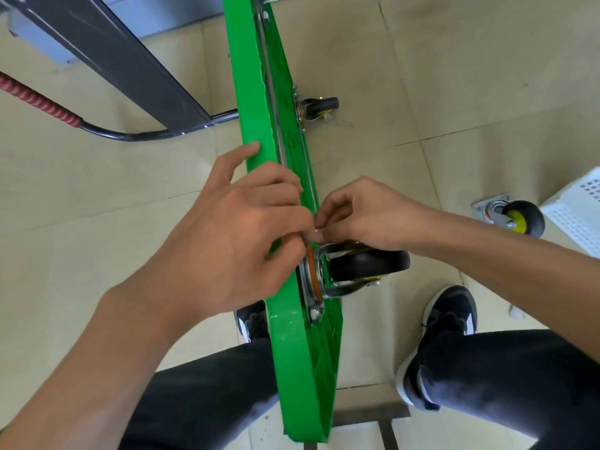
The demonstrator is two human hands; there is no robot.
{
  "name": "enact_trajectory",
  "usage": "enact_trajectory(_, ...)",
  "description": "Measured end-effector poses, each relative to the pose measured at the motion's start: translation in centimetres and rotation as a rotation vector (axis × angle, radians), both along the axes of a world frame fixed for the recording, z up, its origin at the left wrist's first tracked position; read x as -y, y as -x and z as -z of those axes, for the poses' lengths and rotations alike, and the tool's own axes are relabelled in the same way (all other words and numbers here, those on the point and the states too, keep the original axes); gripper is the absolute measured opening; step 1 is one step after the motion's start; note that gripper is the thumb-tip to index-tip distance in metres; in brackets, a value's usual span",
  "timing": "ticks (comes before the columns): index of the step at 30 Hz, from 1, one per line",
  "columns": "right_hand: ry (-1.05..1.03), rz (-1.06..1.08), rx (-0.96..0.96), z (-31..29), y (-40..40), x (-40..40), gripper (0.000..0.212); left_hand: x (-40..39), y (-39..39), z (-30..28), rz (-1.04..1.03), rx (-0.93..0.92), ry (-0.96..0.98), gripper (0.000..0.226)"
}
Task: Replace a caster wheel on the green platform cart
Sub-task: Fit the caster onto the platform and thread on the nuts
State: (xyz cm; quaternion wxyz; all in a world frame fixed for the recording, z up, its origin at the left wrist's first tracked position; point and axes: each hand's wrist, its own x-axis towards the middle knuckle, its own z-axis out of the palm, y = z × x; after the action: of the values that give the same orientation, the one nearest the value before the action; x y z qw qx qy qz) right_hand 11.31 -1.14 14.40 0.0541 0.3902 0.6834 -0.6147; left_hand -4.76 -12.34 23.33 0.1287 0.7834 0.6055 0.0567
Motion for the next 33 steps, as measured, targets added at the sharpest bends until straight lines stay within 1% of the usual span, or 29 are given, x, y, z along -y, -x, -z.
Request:
enact_trajectory(8, 0.06, 0.016, -0.029, -0.14, -0.08, 0.24, 0.01, 0.21, -0.09, -0.18, 0.002, 0.004, -0.002, 0.024)
enact_trajectory(11, 0.065, 0.022, -0.01, -0.02, 0.09, 0.29, 0.008, 0.27, -0.13, -0.13, 0.0, 0.001, -0.009, 0.023)
enact_trajectory(16, 0.095, 0.032, 0.015, -0.01, 0.31, 0.27, 0.016, 0.35, -0.21, -0.14, -0.012, 0.01, -0.01, 0.023)
enact_trajectory(23, 0.11, 0.064, 0.031, -0.11, 0.23, 0.38, 0.02, 0.48, -0.11, -0.12, -0.01, 0.038, -0.01, 0.023)
enact_trajectory(33, 0.147, 0.092, 0.04, 0.13, 0.31, 0.78, 0.019, 0.37, -0.07, -0.14, -0.011, 0.06, -0.009, 0.022)
